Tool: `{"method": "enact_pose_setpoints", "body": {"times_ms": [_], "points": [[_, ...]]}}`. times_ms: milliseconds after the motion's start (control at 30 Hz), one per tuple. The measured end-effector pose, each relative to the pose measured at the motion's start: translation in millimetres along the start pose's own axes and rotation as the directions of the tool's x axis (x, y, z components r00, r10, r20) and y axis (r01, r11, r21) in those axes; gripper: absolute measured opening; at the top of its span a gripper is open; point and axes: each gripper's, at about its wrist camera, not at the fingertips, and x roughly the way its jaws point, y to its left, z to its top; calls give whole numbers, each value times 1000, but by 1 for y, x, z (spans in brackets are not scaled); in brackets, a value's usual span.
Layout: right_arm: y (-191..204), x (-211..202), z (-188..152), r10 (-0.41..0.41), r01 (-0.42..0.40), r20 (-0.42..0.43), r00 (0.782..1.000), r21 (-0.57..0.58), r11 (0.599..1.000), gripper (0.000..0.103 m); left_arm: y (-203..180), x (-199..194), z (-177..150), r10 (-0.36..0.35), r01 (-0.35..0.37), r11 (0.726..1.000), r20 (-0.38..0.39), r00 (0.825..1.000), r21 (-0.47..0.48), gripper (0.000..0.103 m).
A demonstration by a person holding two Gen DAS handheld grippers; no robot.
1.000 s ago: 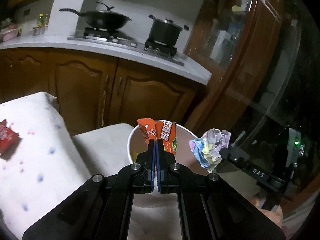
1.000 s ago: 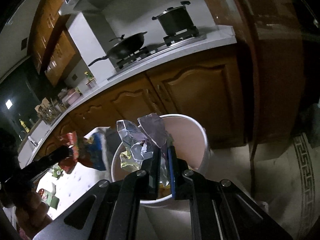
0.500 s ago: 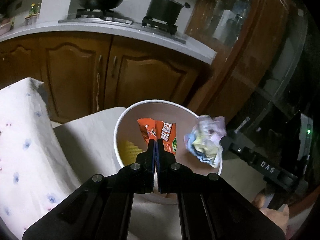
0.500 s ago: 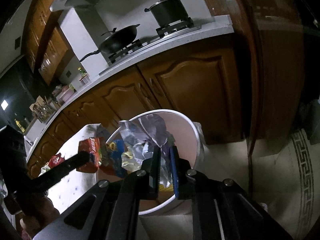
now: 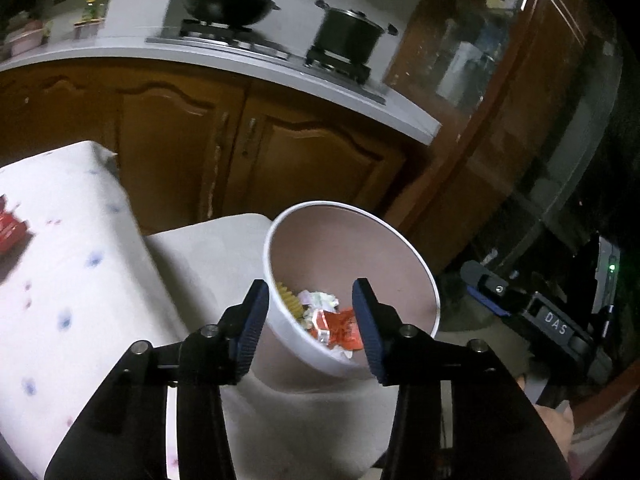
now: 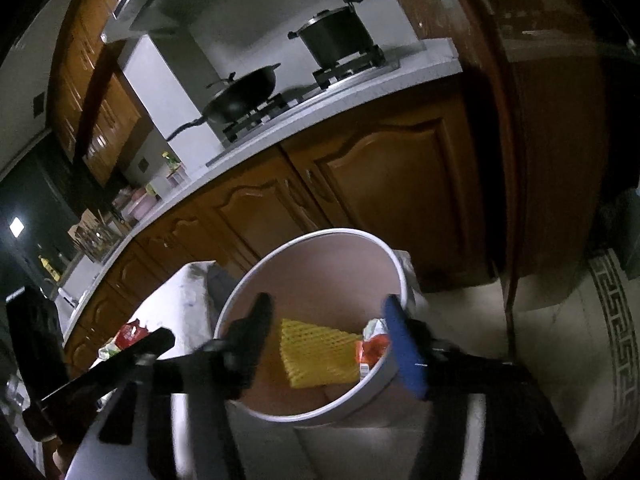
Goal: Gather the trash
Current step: 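Move both open tools back over the crushed cans on the table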
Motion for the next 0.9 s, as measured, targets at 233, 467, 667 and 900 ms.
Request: {"method": "enact_pose_setpoints", "body": {"times_ms": [233, 467, 667, 900], "points": [[16, -11, -10, 36, -36, 0, 999, 0, 999, 78, 23, -45, -15, 62, -60, 997, 37, 997, -40, 51], [56, -21, -29, 104, -105, -11, 994, -35, 994, 89, 58, -102, -35, 130, -120, 988, 96, 987, -97, 54], [97, -19, -49, 175, -179, -49, 983, -83, 980, 95, 97, -151, -55, 216, -194, 968, 134, 967, -162, 65], [139, -11, -70, 231, -243, -105, 967, -119, 963, 95, 142, -193, -79, 298, -263, 939, 141, 944, -222, 67]]}}
